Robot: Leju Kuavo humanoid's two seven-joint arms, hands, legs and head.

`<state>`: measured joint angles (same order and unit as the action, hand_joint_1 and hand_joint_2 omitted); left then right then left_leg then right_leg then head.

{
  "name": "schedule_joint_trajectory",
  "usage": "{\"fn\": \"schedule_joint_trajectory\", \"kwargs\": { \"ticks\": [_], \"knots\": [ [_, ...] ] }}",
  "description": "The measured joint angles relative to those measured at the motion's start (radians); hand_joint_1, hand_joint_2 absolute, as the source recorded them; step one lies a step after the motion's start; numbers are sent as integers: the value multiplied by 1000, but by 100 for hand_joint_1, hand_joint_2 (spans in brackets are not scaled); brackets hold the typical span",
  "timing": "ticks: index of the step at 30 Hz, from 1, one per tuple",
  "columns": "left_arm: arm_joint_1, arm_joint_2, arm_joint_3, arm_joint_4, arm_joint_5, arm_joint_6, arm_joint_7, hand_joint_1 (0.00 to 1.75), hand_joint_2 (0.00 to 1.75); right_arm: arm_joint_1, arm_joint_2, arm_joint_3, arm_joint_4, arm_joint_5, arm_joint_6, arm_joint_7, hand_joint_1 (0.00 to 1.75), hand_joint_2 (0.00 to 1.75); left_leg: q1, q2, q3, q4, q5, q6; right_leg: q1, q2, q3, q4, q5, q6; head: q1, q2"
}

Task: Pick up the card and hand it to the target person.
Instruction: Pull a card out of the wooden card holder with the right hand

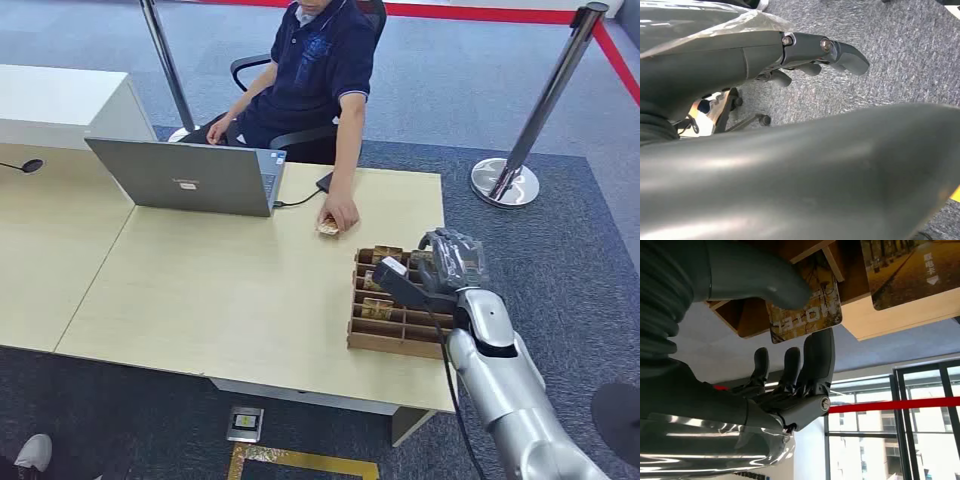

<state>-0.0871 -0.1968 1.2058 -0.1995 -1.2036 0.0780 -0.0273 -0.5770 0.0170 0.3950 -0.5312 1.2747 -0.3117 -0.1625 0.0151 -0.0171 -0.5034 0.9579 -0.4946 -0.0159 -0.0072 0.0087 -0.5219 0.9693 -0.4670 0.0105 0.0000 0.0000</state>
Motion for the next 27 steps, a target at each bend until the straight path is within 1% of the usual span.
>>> {"fn": "schedule_joint_trajectory", "kwargs": {
  "ticks": [1, 3, 4, 7, 8, 20, 24, 27],
  "knots": [
    [0, 0, 0, 0, 0, 0, 0, 0, 0, 0, 0, 0, 0, 0, -1, 0, 116, 175, 0, 0, 0, 0, 0, 0, 0, 0, 0, 0, 0, 0, 0, 0],
    [0, 0, 0, 0, 0, 1, 0, 0, 0, 0, -1, -1, 0, 0, -2, 0, 129, 175, 0, 0, 0, 0, 0, 0, 0, 0, 0, 0, 0, 0, 0, 0],
    [0, 0, 0, 0, 0, 2, 0, 0, 0, 0, -1, -1, 1, 0, -3, -1, 141, 175, 0, 0, 0, 0, 0, 0, 0, 0, 0, 0, 0, 0, 0, 0],
    [0, 0, 0, 0, 0, 5, 0, 0, 0, 0, -1, -5, 1, 0, -7, -2, 169, 175, 0, 0, 0, 0, 0, 0, 0, 0, 0, 0, 0, 0, 0, 0],
    [0, 0, 0, 0, 0, 5, 0, 0, 0, -1, -1, -6, 1, 0, -8, -2, 174, 175, 0, 0, 0, 0, 0, 0, 0, 0, 0, 0, 0, 0, 0, 0],
    [0, 0, 0, 0, -1, 6, 0, 0, 0, 13, -8, -8, -33, 34, -17, 3, 175, 175, 0, 0, 0, 0, 1, 1, 0, 0, 0, 0, 1, 1, 0, 0],
    [0, 0, 0, 0, 2, 6, 0, 0, 0, 44, -21, -9, -96, 46, -6, -1, 175, 175, 0, 0, 0, 0, 1, 1, 0, 0, 0, 0, 1, 1, 0, 0],
    [0, 0, 1, 1, 4, 6, 0, 0, 0, 75, -40, -14, -163, 38, 12, -24, 175, 175, 0, 0, -1, 0, 1, 1, 0, 0, 0, -1, 1, 1, 0, 0]
  ]
}}
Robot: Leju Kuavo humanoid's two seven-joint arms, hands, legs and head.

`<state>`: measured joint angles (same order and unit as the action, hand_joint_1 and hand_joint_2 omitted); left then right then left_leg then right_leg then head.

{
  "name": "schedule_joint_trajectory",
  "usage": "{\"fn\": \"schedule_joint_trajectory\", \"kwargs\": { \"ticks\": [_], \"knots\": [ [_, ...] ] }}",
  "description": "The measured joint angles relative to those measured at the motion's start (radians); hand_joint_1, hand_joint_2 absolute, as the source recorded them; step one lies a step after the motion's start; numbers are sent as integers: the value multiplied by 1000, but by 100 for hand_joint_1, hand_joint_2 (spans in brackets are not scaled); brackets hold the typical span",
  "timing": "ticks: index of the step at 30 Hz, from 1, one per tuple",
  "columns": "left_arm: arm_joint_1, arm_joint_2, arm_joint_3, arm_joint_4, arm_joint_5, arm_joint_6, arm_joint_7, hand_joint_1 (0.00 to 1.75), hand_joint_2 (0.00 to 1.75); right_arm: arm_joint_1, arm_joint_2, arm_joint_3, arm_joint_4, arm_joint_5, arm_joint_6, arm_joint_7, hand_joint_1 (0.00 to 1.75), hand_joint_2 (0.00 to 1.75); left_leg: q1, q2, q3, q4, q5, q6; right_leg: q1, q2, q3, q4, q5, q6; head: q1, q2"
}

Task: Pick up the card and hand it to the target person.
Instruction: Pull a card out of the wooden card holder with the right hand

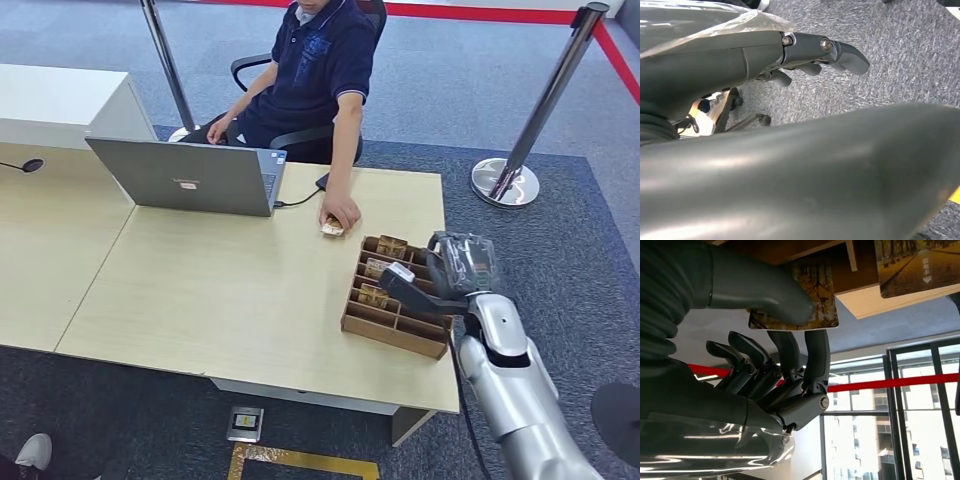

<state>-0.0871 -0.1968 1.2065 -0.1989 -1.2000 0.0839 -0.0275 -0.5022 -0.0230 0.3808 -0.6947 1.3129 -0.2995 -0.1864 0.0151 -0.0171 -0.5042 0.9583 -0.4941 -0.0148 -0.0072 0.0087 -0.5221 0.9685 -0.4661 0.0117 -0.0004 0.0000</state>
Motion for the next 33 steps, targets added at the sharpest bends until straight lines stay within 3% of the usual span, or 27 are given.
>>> {"fn": "schedule_joint_trajectory", "kwargs": {
  "ticks": [10, 17, 25, 33],
  "knots": [
    [0, 0, 13, 1, 14, 1, -17, 0, 0, 85, -80, 1, -293, -91, 116, -85, 175, 175, 0, 0, 0, 0, 0, 0, 0, 0, 0, -1, 0, 0, 0, 0],
    [-1, 0, 17, 2, 13, 2, -22, 0, 0, 72, -89, 34, -404, -118, 132, -97, 175, 175, 0, 0, -1, 0, 0, 0, 0, 0, 0, 0, 1, 0, 0, 0],
    [-8, -2, 17, 4, 4, 2, -22, 0, 0, -83, 10, 87, -281, -111, 71, -58, 175, 175, 0, 1, -1, 0, 2, 0, 0, 0, 0, 1, 2, -1, 0, 0],
    [-15, -3, 17, 5, -6, 4, -5, 0, 0, -241, 177, 98, -15, -77, -11, -33, 175, 175, 0, 2, -1, 0, 2, 0, 0, 0, -1, 2, 2, -2, 0, 0]
  ]
}}
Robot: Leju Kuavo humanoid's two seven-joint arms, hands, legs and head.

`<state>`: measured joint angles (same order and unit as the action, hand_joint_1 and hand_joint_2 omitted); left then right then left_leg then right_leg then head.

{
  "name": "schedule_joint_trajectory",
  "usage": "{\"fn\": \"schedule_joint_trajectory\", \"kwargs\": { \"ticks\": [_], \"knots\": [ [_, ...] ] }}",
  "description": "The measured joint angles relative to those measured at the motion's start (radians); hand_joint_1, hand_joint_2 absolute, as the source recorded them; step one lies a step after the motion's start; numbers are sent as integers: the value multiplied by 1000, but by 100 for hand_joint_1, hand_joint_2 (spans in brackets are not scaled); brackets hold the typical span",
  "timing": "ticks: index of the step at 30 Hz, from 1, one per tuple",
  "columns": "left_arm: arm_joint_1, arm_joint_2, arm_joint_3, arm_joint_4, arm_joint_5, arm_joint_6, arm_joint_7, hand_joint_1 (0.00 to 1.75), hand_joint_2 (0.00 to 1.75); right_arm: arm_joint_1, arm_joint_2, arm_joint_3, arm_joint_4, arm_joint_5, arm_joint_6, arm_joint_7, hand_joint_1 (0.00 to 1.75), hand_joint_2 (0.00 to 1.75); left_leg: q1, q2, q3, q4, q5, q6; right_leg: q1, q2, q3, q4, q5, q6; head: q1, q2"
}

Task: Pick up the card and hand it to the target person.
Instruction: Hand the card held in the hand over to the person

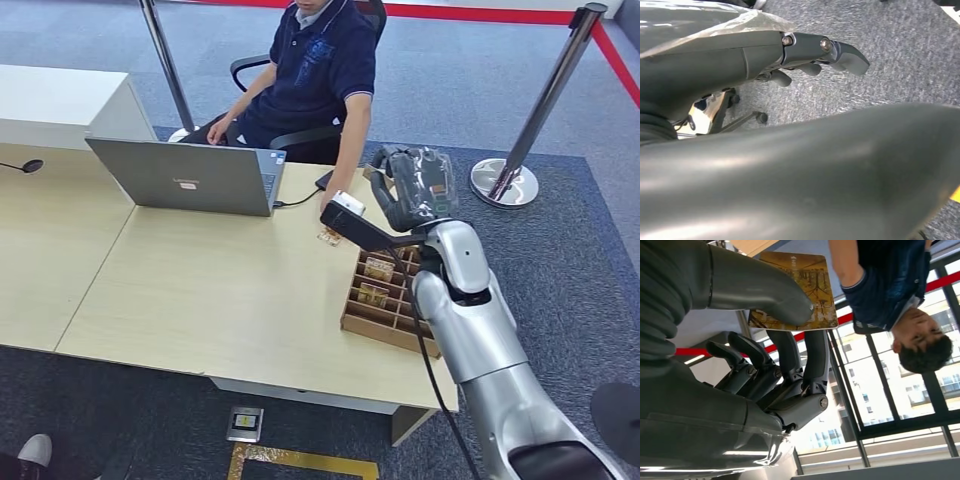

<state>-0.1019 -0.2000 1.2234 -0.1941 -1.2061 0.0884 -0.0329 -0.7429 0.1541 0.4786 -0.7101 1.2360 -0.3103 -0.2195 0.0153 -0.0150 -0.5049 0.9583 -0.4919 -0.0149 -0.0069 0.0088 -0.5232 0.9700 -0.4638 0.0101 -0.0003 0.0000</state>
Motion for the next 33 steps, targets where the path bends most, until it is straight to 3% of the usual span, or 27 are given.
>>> {"fn": "schedule_joint_trajectory", "kwargs": {
  "ticks": [5, 11, 33],
  "knots": [
    [-1, -5, 0, 1, 3, 6, 8, 0, 0, -58, 83, 1, 106, 4, -3, 0, 175, 175, 0, 0, 0, 0, 0, 0, 0, 0, 0, 0, 0, 0, 0, 0],
    [-1, -6, 0, 2, 1, 6, 8, 0, 0, -87, 126, 1, 179, 4, -4, 7, 175, 175, 0, 0, -1, 0, 0, 0, 0, 0, 0, -1, 0, 0, 0, 0],
    [-1, -4, 0, 3, -12, -1, 8, 0, 0, -97, 147, -2, 255, 38, -6, 29, 175, 175, 0, 0, -1, 0, 0, 0, 0, 0, 0, -1, 0, 1, 0, 0]
  ]
}}
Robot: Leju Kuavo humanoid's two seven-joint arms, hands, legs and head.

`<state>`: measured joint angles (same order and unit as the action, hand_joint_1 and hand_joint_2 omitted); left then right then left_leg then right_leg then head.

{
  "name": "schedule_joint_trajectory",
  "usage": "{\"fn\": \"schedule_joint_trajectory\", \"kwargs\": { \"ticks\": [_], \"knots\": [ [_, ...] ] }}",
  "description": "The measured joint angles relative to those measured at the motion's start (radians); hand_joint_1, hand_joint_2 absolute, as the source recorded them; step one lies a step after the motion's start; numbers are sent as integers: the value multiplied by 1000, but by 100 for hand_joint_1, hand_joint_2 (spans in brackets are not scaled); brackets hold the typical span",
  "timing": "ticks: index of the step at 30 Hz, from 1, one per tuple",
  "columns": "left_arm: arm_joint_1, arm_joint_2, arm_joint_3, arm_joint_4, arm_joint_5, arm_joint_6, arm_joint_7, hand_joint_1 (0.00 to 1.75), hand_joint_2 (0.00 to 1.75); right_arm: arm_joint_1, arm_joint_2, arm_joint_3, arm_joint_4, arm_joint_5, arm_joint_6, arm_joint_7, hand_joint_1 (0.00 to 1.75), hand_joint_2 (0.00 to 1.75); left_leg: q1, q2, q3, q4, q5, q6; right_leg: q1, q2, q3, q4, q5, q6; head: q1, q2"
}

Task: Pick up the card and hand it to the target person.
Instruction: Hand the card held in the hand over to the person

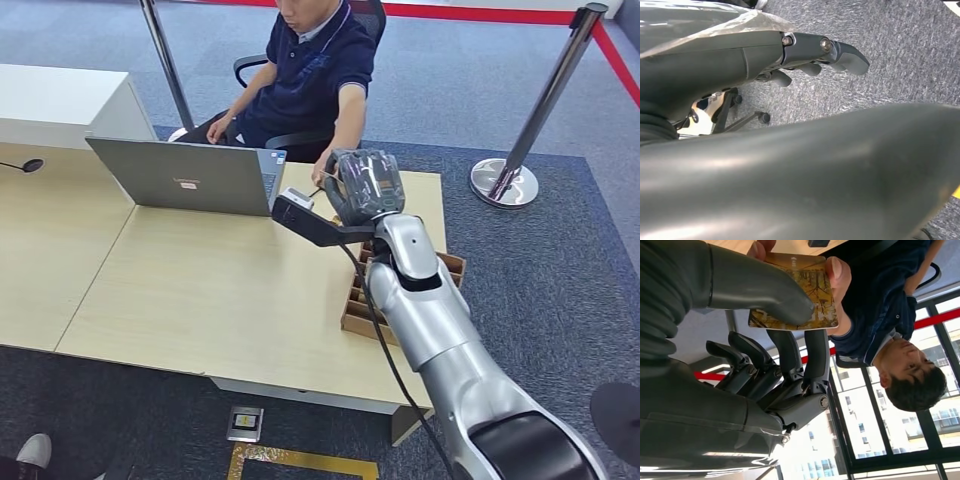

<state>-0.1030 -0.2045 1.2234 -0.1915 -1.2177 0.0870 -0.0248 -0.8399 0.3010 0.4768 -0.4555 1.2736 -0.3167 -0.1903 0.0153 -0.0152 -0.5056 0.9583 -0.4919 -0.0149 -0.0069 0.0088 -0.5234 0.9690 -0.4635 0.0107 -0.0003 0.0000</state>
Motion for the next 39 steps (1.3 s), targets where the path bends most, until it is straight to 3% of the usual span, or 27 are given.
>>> {"fn": "schedule_joint_trajectory", "kwargs": {
  "ticks": [2, 6, 10, 14, 18, 27, 30, 34, 39],
  "knots": [
    [0, 0, 0, 0, 0, 0, 0, 0, 0, 0, 0, -3, 2, 1, -4, -1, 168, 175, 0, 0, 0, 0, 0, 0, 0, 0, 0, 0, 0, 0, 0, 0],
    [0, 0, 0, 0, 5, 4, 0, 0, 0, 4, 1, -14, 2, -23, -22, -18, 0, 175, 0, 0, 0, 0, 0, 0, 0, 0, 0, 0, 0, 0, 0, 0],
    [0, 0, 0, 0, 19, 11, 1, 0, 0, 28, 0, -44, -38, -72, -49, -54, 0, 175, 0, 0, 0, 0, 0, 0, 0, 0, 0, 0, 0, 0, 0, 0],
    [1, 0, 2, 0, 31, 17, 1, 0, 0, 116, -10, -73, -175, -93, -68, -61, 0, 175, 0, 0, 0, 0, 0, 0, 0, 0, -1, -1, 0, 0, 0, 0],
    [2, 0, 6, 0, 35, 18, 1, 0, 0, 276, -38, -96, -426, -86, -76, -36, 0, 0, 0, 0, -1, 0, -1, 1, 0, 0, -1, -2, 0, 0, 0, 0],
    [7, 0, 16, 0, 43, 18, 3, 0, 0, 661, -111, -160, -966, -99, -162, -9, 0, 0, 0, -2, -2, 0, -3, 2, 0, 0, -2, -3, -2, 3, 0, 0],
    [13, -1, 21, 0, 47, 18, 6, 0, 0, 830, -122, -204, -1139, -132, -187, -9, 0, 0, 0, -4, -3, 0, -4, 2, 0, 0, -1, -4, -3, 3, 0, 0],
    [14, -2, 27, 0, 53, 21, 15, 0, 0, 1038, -118, -282, -1324, -236, -126, -38, 0, 0, 0, -4, -2, -1, -6, 1, 0, 0, -1, -4, -4, 2, 0, 0],
    [15, -6, 28, 0, 48, 21, 30, 0, 0, 1165, -56, -450, -1403, -331, 21, -104, 0, 0, 0, -3, -1, -1, -6, 1, 0, 0, -1, -4, -4, 2, 0, 0]
  ]
}}
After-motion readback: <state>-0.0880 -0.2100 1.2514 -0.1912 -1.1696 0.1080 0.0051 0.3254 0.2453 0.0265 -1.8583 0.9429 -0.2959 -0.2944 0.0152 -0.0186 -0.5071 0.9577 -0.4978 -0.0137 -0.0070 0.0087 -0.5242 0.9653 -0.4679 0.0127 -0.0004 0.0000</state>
